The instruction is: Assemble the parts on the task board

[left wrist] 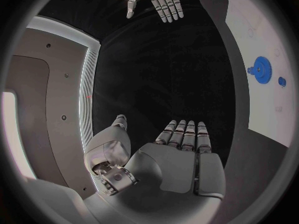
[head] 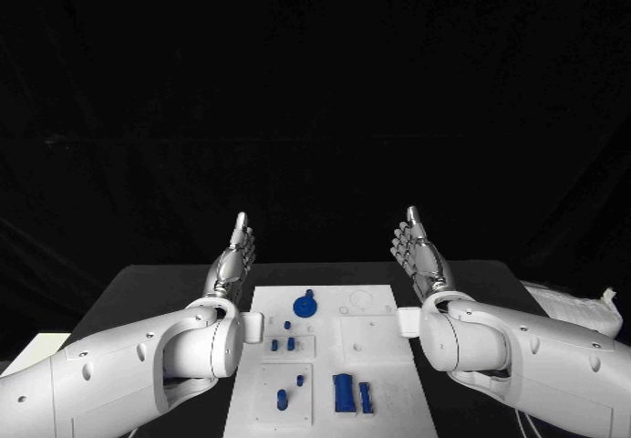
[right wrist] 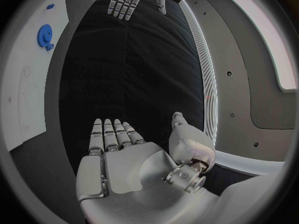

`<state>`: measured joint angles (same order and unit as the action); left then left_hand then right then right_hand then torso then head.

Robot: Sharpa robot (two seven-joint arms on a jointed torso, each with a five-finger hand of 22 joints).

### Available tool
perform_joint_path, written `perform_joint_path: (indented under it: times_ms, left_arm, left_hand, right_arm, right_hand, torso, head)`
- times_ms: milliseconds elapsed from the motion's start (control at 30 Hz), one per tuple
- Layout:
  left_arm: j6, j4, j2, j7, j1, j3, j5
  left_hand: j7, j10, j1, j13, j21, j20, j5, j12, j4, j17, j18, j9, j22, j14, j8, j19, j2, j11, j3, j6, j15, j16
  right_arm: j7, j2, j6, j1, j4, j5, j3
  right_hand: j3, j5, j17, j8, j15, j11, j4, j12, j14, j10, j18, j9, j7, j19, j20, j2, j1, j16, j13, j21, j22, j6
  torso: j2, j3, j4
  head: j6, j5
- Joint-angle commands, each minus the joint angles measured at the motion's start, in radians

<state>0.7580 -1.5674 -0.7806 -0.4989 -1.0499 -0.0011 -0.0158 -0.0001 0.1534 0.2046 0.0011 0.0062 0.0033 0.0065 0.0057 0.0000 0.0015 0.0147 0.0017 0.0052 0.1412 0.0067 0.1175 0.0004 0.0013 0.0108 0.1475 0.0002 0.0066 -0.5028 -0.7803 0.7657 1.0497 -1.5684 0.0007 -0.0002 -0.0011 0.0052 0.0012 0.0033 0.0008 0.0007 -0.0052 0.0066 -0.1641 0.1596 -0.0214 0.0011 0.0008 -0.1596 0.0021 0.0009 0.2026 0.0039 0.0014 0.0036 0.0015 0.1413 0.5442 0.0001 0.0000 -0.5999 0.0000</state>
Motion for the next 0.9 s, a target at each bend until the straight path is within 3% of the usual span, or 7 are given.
perform_joint_path:
  times_ms: [33,200,233,267,367,500,900]
  left_arm:
    - [0.012,-0.003,0.001,-0.021,0.000,0.001,0.016]
    - [0.012,-0.003,0.001,-0.021,0.000,0.001,0.016]
    - [0.012,-0.003,0.001,-0.021,0.000,0.001,0.016]
    - [0.012,-0.003,0.001,-0.021,0.000,0.001,0.016]
    - [0.012,-0.003,0.001,-0.021,0.000,0.001,0.016]
    - [0.012,-0.003,0.001,-0.021,0.000,0.001,0.016]
    - [0.012,-0.003,0.001,-0.021,0.000,0.001,0.016]
  left_hand:
    - [0.000,-0.050,-0.066,-0.001,-0.006,-0.003,-0.006,-0.006,0.000,-0.001,-0.015,-0.002,-0.005,-0.046,-0.007,-0.037,0.000,-0.001,-0.011,-0.048,0.000,-0.007]
    - [0.000,-0.067,-0.091,-0.001,-0.006,-0.003,-0.006,-0.006,0.000,-0.001,-0.015,-0.002,-0.005,-0.061,-0.007,-0.117,0.000,-0.001,-0.011,-0.064,0.000,-0.007]
    - [0.000,-0.071,-0.093,-0.001,-0.006,-0.003,-0.006,-0.006,0.000,-0.001,-0.015,-0.002,-0.005,-0.065,-0.007,-0.117,0.000,-0.001,-0.011,-0.067,0.000,-0.007]
    - [0.000,-0.072,-0.099,-0.001,-0.006,-0.003,-0.006,-0.006,0.000,-0.001,-0.015,-0.002,-0.005,-0.066,-0.007,-0.117,0.000,-0.001,-0.011,-0.070,0.000,-0.007]
    - [0.000,-0.081,-0.109,-0.001,-0.006,-0.003,-0.006,-0.006,0.000,-0.001,-0.015,-0.002,-0.005,-0.141,-0.007,-0.117,0.000,-0.001,-0.011,-0.147,0.000,-0.007]
    - [0.000,-0.153,-0.205,-0.001,-0.006,-0.003,-0.006,-0.006,0.000,-0.001,-0.015,-0.002,-0.005,-0.141,-0.007,-0.117,0.000,-0.001,-0.011,-0.147,0.000,-0.007]
    - [0.000,-0.153,-0.205,-0.001,-0.006,-0.003,-0.006,-0.006,0.000,-0.001,-0.015,-0.002,-0.005,-0.141,-0.007,-0.117,0.000,-0.001,-0.011,-0.147,0.000,-0.007]
  right_arm:
    - [-0.017,0.000,0.004,0.000,-0.002,-0.001,0.000]
    - [-0.017,0.000,0.004,0.000,-0.002,-0.001,0.000]
    - [-0.017,0.000,0.004,0.000,-0.002,-0.001,0.000]
    - [-0.017,0.000,0.004,0.000,-0.002,-0.001,0.000]
    - [-0.017,0.000,0.004,0.000,-0.002,-0.001,0.000]
    - [-0.017,0.000,0.004,0.000,-0.002,-0.001,0.000]
    - [-0.017,0.000,0.004,0.000,-0.002,-0.001,0.000]
  right_hand:
    - [0.001,-0.005,-0.001,-0.003,-0.001,-0.001,0.005,-0.007,0.054,-0.051,0.021,-0.001,-0.001,0.052,-0.002,-0.001,-0.066,-0.004,-0.001,-0.004,-0.002,-0.046]
    - [0.001,-0.005,-0.001,-0.003,-0.001,-0.001,0.005,-0.007,0.084,-0.080,0.021,-0.001,-0.001,0.080,-0.002,-0.001,-0.101,-0.004,-0.001,-0.004,-0.002,-0.071]
    - [0.001,-0.005,-0.001,-0.003,-0.001,-0.001,0.005,-0.007,0.164,-0.160,0.021,-0.001,-0.001,0.160,-0.002,-0.001,-0.120,-0.004,-0.001,-0.004,-0.002,-0.141]
    - [0.001,-0.005,-0.001,-0.003,-0.001,-0.001,0.005,-0.007,0.164,-0.160,0.021,-0.001,-0.001,0.160,-0.002,-0.001,-0.203,-0.004,-0.001,-0.004,-0.002,-0.141]
    - [0.001,-0.005,-0.001,-0.003,-0.001,-0.001,0.005,-0.007,0.164,-0.160,0.021,-0.001,-0.001,0.160,-0.002,-0.001,-0.203,-0.004,-0.001,-0.004,-0.002,-0.141]
    - [0.001,-0.005,-0.001,-0.003,-0.001,-0.001,0.005,-0.007,0.164,-0.160,0.021,-0.001,-0.001,0.160,-0.002,-0.001,-0.203,-0.004,-0.001,-0.004,-0.002,-0.141]
    - [0.001,-0.005,-0.001,-0.003,-0.001,-0.001,0.005,-0.007,0.164,-0.160,0.021,-0.001,-0.001,0.160,-0.002,-0.001,-0.203,-0.004,-0.001,-0.004,-0.002,-0.141]
  torso:
    - [0.000,-0.0001,0.0000]
    - [0.000,-0.0001,0.0000]
    - [0.000,-0.0001,0.0000]
    - [0.000,-0.0001,0.0000]
    - [0.000,-0.0001,0.0000]
    - [0.000,-0.0001,0.0000]
    - [0.000,-0.0001,0.0000]
  head:
    - [0.000,0.000]
    - [0.000,0.000]
    - [0.000,0.000]
    - [0.000,0.000]
    - [0.000,0.000]
    - [0.000,0.000]
    - [0.000,0.000]
